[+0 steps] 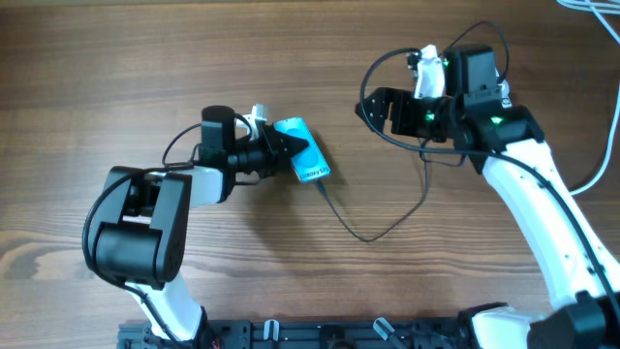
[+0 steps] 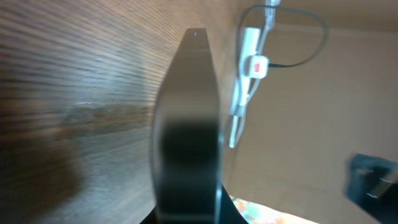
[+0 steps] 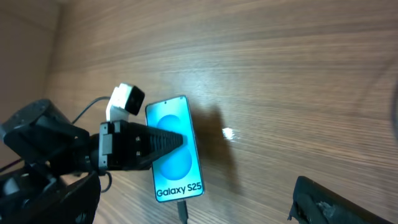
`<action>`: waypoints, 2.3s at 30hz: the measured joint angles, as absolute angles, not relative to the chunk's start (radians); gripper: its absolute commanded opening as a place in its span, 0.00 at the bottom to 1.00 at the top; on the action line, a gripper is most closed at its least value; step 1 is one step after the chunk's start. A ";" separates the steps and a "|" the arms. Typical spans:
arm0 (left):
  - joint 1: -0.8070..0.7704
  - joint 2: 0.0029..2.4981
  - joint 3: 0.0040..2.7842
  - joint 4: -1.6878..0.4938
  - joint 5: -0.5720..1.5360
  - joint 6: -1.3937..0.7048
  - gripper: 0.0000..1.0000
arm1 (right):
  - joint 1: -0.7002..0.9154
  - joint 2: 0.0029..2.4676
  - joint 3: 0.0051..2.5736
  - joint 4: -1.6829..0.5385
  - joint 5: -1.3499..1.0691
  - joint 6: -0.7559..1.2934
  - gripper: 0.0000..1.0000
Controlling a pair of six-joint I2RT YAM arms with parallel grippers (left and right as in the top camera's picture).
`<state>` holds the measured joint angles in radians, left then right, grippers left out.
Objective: Plug charger to phone and switch on socket
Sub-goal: 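Lower the phone flat onto the table and open the left gripper, then position the right gripper over the power strip's switch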
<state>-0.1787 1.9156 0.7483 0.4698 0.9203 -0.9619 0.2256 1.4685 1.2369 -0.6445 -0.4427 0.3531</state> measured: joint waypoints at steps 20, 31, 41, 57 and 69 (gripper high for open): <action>-0.247 1.905 0.934 0.032 0.564 -0.522 0.92 | 0.226 1.449 1.237 -0.748 -0.354 0.308 1.00; -0.120 1.818 0.948 -0.200 0.584 -0.507 1.00 | 0.100 1.449 1.237 -0.724 -0.292 0.308 1.00; -0.101 1.350 0.933 -0.447 0.519 -0.400 1.00 | -0.239 1.465 1.237 -0.560 -0.288 0.282 1.00; -0.101 1.311 0.932 -0.501 0.509 -0.405 1.00 | -0.305 1.818 1.237 -0.188 -0.326 0.281 1.00; -0.101 1.311 0.932 -0.502 0.509 -0.405 1.00 | -0.326 1.937 1.237 -0.118 -0.379 0.256 1.00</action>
<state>-0.1009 1.3106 0.9321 -0.5018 0.5087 -0.4049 -0.3264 1.9366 1.2369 -0.1177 -0.3786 0.2558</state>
